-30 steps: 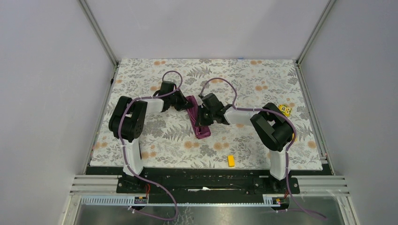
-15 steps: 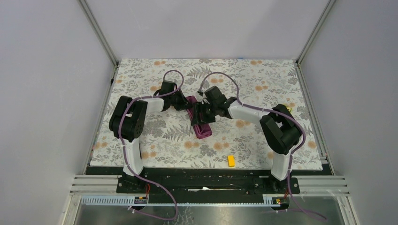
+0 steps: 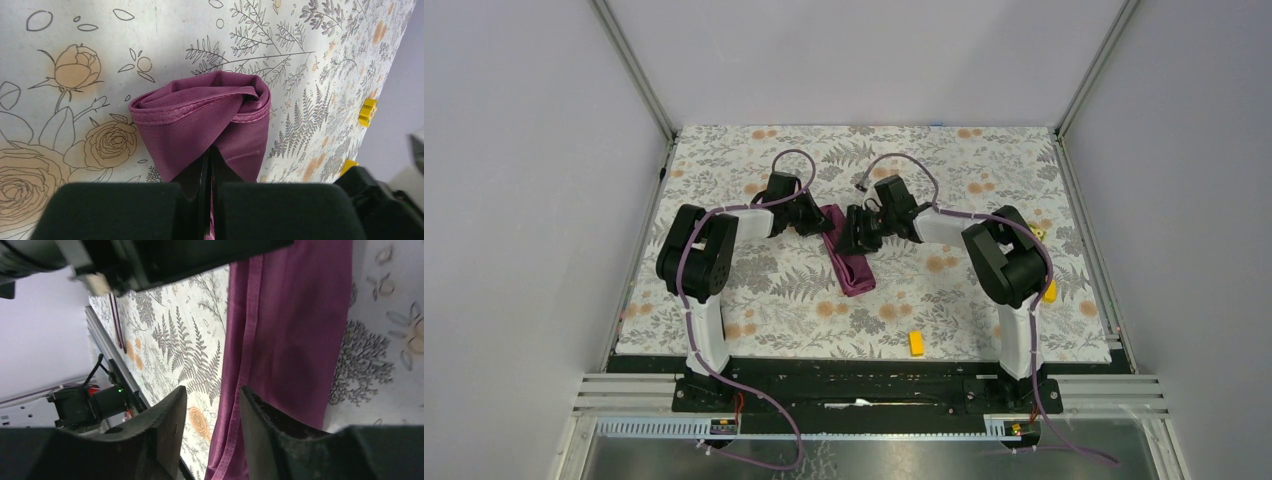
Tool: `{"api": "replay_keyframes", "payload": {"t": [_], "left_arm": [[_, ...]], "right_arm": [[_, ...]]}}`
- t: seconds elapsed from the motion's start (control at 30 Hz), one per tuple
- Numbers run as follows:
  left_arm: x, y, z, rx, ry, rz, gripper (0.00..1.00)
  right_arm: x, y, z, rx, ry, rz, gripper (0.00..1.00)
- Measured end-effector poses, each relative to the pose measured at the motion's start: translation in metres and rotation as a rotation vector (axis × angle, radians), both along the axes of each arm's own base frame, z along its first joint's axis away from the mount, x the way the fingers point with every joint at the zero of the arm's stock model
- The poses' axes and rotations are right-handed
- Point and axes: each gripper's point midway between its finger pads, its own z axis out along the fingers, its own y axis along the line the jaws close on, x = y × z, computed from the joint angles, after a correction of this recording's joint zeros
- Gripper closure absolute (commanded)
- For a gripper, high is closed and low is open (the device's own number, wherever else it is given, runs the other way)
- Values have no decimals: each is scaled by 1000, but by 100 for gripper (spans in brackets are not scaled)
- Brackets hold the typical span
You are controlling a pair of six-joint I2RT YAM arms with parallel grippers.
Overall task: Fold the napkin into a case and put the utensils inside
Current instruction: Grasp the top corner of the smaller rectangle folded napkin from the folded napkin.
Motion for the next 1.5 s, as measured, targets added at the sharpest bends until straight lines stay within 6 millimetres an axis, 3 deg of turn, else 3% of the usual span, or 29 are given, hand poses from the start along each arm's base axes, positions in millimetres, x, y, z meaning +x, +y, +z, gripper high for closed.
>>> {"api": "replay_keyframes", "payload": {"t": [0.1, 0.2, 0.3, 0.4, 0.53, 0.73, 0.83, 1.0, 1.2, 1.37, 1.43, 1.5], "left_arm": [[0, 0, 0, 0, 0, 0, 100], [0, 0, 0, 0, 0, 0, 100], [0, 0, 0, 0, 1, 0, 100], [0, 0, 0, 1, 4, 0, 100], [0, 0, 0, 1, 4, 0, 100], [0, 0, 0, 1, 4, 0, 100], [0, 0, 0, 1, 4, 0, 100], [0, 0, 0, 1, 5, 0, 100], [-1, 0, 0, 1, 6, -1, 100], [-1, 0, 0, 1, 7, -1, 100], [-1, 0, -1, 1, 7, -1, 100], [0, 0, 0, 1, 7, -1, 100]], "right_arm": [[-12, -1, -12, 20, 44, 3, 68], [-23, -3, -24, 31, 77, -2, 72], [-31, -5, -35, 37, 107, 0, 68], [-31, -4, -33, 40, 96, 5, 61], [-29, -4, -21, 34, 78, 13, 56], [-22, 3, 2, 71, 24, 27, 59], [-30, 3, -5, 75, 38, 28, 60], [-64, 0, -34, 49, 114, 48, 62], [-63, -4, -28, 2, 70, 61, 59], [-61, -7, -12, -5, 9, 67, 60], [-64, -7, -16, -5, 4, 69, 59], [-80, -12, -31, -29, 27, 77, 58]]}}
